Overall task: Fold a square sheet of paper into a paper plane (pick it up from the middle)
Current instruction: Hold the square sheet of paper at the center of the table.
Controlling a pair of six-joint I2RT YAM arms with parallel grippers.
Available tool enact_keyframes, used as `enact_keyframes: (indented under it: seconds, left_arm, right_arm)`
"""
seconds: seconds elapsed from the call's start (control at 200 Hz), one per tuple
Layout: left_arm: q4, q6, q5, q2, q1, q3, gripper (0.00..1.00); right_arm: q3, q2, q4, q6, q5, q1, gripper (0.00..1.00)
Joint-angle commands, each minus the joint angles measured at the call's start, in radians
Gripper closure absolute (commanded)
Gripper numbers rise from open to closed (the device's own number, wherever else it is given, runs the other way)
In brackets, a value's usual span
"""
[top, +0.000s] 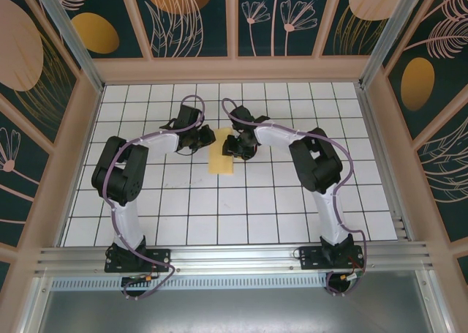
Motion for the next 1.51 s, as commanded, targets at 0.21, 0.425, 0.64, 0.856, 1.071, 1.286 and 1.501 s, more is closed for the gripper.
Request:
enact_keyframes:
  seconds: [0.21, 0.425, 0.64, 0.856, 1.071, 1.286, 1.501]
  left_arm:
    - [-0.002, -0.031, -0.102, -0.035, 0.010, -0.004, 0.84]
    - [0.006, -0.029, -0.068, -0.015, 0.009, -0.001, 0.84]
    - [0.018, -0.014, 0.009, 0.008, 0.008, -0.004, 0.84]
    - [0.032, -0.006, 0.078, 0.036, 0.007, -0.014, 0.86]
    - [0.029, 0.002, 0.109, 0.061, 0.008, -0.017, 0.88]
    - [0.027, 0.006, 0.121, 0.076, 0.007, -0.021, 0.89]
    - [0.029, 0.006, 0.125, 0.069, 0.007, -0.022, 0.89]
  right_arm:
    - [-0.038, 0.152, -0.031, -0.022, 0.159, 0.001, 0.55]
    - [-0.036, 0.158, -0.039, -0.026, 0.166, 0.002, 0.56]
    - [-0.032, 0.164, -0.039, -0.028, 0.163, 0.002, 0.57]
    - [-0.025, 0.173, -0.043, -0.025, 0.163, 0.002, 0.56]
    - [-0.022, 0.181, -0.048, -0.022, 0.164, 0.000, 0.57]
    - [-0.022, 0.186, -0.049, -0.023, 0.164, 0.002, 0.56]
    - [-0.015, 0.195, -0.055, -0.015, 0.163, 0.002, 0.56]
